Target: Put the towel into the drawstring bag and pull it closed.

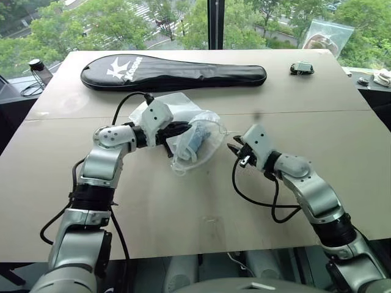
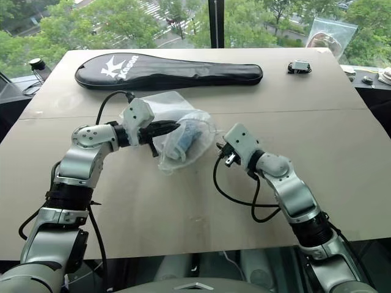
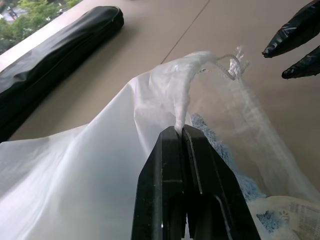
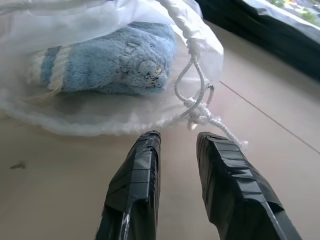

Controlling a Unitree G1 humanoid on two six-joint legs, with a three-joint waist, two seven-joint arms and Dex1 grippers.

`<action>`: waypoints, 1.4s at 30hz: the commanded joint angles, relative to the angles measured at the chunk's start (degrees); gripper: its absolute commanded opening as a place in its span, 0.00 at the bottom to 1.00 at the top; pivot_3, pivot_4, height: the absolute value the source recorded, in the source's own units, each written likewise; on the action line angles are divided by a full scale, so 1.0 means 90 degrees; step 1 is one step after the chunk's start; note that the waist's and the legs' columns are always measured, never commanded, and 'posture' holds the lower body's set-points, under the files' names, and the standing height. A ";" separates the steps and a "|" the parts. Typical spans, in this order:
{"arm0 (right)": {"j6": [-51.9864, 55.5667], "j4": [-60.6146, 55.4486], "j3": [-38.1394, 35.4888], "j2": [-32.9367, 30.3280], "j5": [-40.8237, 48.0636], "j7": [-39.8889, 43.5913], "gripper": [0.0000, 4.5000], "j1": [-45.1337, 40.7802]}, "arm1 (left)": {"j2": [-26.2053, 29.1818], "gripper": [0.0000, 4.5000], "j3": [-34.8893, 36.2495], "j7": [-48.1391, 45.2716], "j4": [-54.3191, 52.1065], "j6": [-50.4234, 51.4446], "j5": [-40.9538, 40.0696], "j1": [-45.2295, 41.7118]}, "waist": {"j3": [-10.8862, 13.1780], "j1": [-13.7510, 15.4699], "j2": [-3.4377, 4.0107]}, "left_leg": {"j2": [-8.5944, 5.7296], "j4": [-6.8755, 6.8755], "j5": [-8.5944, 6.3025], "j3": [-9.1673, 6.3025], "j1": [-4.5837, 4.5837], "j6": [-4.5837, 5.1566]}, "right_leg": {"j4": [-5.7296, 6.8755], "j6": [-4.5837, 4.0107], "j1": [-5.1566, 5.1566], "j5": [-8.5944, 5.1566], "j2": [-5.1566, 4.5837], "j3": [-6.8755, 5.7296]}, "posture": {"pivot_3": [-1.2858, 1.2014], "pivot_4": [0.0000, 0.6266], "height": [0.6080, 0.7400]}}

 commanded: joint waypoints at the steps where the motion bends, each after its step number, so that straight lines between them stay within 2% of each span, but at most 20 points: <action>1: -0.0296 0.0183 0.0008 0.0236 -0.0352 -0.0399 0.29 -0.0266 | -0.0095 0.00 0.0076 0.0185 -0.0492 0.0117 -0.0123 0.0101 | 0.0000 0.0002 0.0000 | 0.0000 0.0000 0.0000 0.0002 0.0001 0.0000 | 0.0002 0.0000 0.0000 0.0000 0.0000 0.0001 | 0.52 0.24 1.00; 5: -0.0142 0.0224 -0.0212 0.0541 -0.0212 -0.0475 0.29 -0.0338 | -0.0169 0.00 0.0067 0.0244 -0.0660 0.0193 -0.0157 0.0141 | 0.0000 0.0009 0.0000 | 0.0000 0.0000 0.0000 -0.0002 0.0000 0.0000 | 0.0004 -0.0001 0.0000 0.0000 0.0001 -0.0002 | 0.52 0.24 1.00; 20: 0.0348 0.0707 -0.0522 0.1011 -0.0514 -0.1124 0.29 -0.0726 | -0.0220 0.00 0.0042 0.0264 -0.0846 0.0320 -0.0271 0.0156 | 0.0000 0.0002 0.0000 | -0.0002 0.0000 0.0000 -0.0001 0.0001 0.0000 | 0.0004 -0.0001 0.0000 0.0000 0.0000 -0.0001 | 0.52 0.24 1.00; 33: 0.0328 0.1167 -0.0396 0.1515 -0.0655 -0.1363 0.29 -0.1093 | -0.0268 0.00 -0.0024 0.0282 -0.1029 0.0463 -0.0320 0.0090 | 0.0000 -0.0010 0.0001 | -0.0001 0.0000 0.0000 0.0000 0.0001 0.0000 | 0.0005 -0.0001 -0.0001 0.0000 0.0000 0.0000 | 0.52 0.24 1.00; 40: -0.0168 0.1957 -0.0597 0.1745 -0.1112 -0.2302 0.29 -0.1377 | -0.0230 0.00 -0.0079 0.0234 -0.1140 0.0497 -0.0317 0.0154 | 0.0000 -0.0011 0.0001 | -0.0002 0.0000 0.0000 0.0001 0.0000 0.0000 | 0.0005 -0.0001 -0.0002 0.0000 -0.0001 0.0001 | 0.52 0.24 1.00; 42: -0.0296 0.2158 -0.0631 0.1754 -0.1187 -0.2452 0.17 -0.1447 | -0.0232 0.00 -0.0079 0.0247 -0.1127 0.0510 -0.0318 0.0137 | 0.0000 -0.0011 0.0001 | -0.0002 0.0000 0.0000 0.0001 0.0000 0.0000 | 0.0004 -0.0001 -0.0003 0.0000 -0.0001 0.0001 | 0.52 0.24 1.00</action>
